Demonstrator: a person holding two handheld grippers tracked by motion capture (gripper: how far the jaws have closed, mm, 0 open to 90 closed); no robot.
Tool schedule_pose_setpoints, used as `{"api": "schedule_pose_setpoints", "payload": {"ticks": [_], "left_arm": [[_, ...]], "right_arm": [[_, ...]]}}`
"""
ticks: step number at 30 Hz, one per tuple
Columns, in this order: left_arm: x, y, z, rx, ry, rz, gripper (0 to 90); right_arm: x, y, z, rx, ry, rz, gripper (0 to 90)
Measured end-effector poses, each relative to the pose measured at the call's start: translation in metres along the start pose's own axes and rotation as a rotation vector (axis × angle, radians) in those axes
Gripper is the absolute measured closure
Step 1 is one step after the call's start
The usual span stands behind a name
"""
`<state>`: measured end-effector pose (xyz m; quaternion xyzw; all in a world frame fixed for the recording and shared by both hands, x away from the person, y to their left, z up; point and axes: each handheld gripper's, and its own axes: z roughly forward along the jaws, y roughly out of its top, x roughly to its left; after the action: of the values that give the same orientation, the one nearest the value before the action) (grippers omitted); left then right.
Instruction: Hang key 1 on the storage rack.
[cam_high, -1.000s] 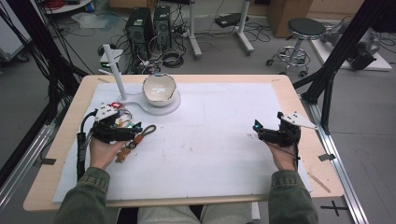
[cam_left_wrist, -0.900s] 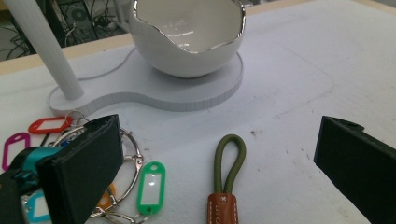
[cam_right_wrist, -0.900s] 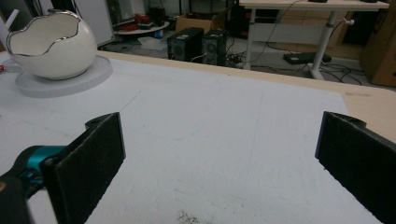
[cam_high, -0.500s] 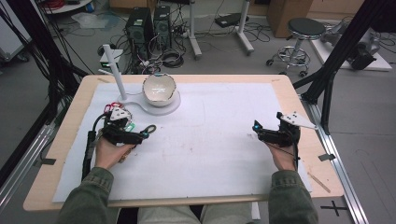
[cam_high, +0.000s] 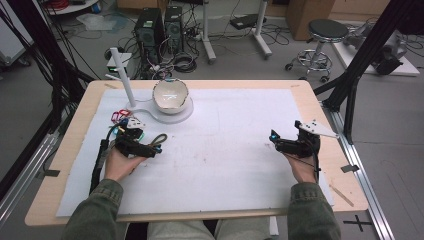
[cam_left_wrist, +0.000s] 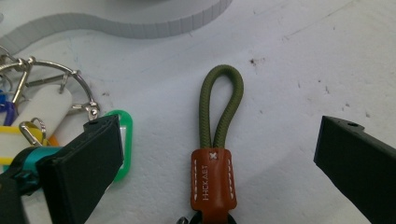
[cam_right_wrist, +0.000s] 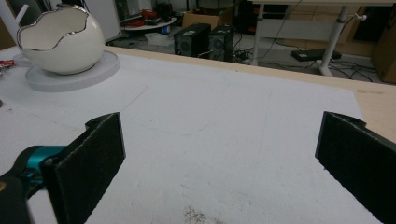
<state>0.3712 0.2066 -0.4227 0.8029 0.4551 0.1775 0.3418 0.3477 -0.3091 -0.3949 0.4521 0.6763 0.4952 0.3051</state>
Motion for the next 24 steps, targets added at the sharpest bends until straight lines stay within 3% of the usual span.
{"api": "schedule_pose_setpoints", "payload": {"ticks": [6, 14, 16, 18, 23, 24], "left_arm": [[0.0017, -0.0016, 0.0031, 0.039, -0.020, -0.002, 2.1], [0.0031, -0.0039, 0.0065, 0.094, -0.019, -0.013, 12.3], [0.0030, -0.0038, 0.0062, 0.098, -0.016, -0.007, 16.6], [0.0012, -0.0041, 0.0074, 0.122, 0.032, -0.010, 23.7], [0.0005, -0.0052, 0.0083, 0.137, 0.032, -0.010, 33.1], [0.0002, -0.0050, 0.0079, 0.136, 0.029, -0.012, 38.9]], "right_arm": [[0.0001, -0.0006, 0.0016, 0.011, 0.008, -0.005, 0.6], [0.0003, -0.0008, 0.0021, 0.014, 0.018, -0.005, 0.6], [0.0004, -0.0008, 0.0021, 0.014, 0.019, -0.003, 0.6], [0.0004, -0.0008, 0.0022, 0.014, 0.018, -0.005, 0.6], [0.0010, -0.0002, 0.0007, 0.002, 0.005, -0.004, 0.6], [0.0003, -0.0002, 0.0006, 0.000, -0.001, -0.002, 0.6]]}}
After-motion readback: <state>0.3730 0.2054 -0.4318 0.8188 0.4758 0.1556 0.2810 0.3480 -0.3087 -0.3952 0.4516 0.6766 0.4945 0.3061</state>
